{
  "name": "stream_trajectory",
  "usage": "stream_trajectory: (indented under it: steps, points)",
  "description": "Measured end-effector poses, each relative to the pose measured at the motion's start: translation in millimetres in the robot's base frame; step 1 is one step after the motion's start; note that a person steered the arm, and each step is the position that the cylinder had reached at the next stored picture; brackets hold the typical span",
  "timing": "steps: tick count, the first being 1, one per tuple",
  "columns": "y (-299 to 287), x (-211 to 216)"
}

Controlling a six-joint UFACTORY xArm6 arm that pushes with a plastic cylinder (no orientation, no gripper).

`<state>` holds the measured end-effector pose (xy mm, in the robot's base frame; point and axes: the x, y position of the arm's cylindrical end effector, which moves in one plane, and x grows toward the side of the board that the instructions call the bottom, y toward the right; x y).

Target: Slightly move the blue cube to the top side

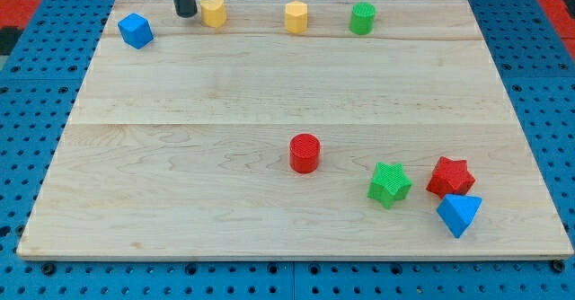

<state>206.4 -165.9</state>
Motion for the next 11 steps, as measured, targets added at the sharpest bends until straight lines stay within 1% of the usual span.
stream_trajectory:
  steps: [1, 2, 3, 4, 5, 6, 7, 8, 9, 10, 11]
  points:
    - [14, -3]
    - [40, 12]
    - [31, 13]
    - [10, 46]
    - [-1, 117]
    - [-92, 103]
    - [-91, 90]
    - [-66, 75]
    - [-38, 69]
    - [-30, 63]
    - [-61, 62]
